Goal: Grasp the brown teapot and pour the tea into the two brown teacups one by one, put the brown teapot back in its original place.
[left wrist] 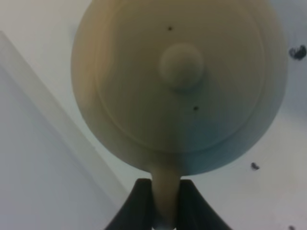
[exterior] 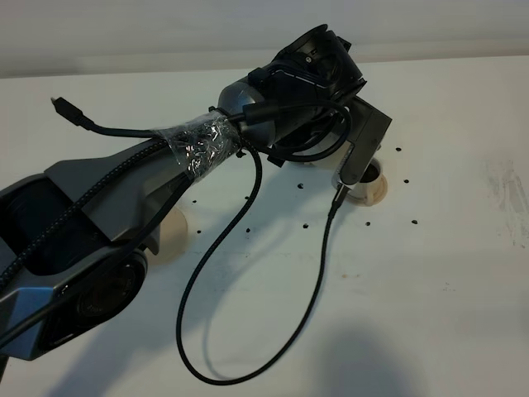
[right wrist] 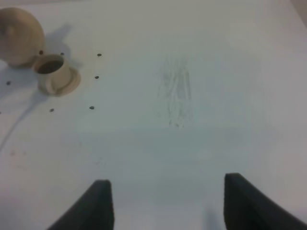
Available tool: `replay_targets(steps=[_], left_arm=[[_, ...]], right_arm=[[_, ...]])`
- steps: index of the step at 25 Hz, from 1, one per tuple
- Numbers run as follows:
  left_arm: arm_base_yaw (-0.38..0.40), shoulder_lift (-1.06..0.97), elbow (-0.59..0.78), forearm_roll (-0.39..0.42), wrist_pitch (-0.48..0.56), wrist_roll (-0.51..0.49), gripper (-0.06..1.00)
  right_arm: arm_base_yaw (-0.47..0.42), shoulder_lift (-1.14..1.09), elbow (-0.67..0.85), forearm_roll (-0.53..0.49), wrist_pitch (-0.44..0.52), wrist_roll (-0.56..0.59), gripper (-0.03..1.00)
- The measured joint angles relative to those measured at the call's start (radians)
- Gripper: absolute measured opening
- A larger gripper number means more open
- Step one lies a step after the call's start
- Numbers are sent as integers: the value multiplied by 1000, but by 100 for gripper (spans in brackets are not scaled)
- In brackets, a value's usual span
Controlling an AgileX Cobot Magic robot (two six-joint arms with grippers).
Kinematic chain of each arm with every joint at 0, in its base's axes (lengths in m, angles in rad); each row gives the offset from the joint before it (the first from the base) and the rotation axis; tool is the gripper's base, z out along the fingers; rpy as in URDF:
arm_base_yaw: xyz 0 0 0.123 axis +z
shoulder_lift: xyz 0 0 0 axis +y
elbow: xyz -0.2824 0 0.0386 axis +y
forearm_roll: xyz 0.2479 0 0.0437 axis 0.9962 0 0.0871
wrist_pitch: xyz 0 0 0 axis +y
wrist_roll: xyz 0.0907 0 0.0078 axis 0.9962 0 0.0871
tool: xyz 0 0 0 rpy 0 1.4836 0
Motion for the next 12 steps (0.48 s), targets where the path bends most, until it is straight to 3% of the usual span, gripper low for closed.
replay_targets(steps=[12], left_arm=[[4, 0, 0, -34, 32, -138, 1]], right_arm=[[0, 0, 0, 0, 0, 0, 49]])
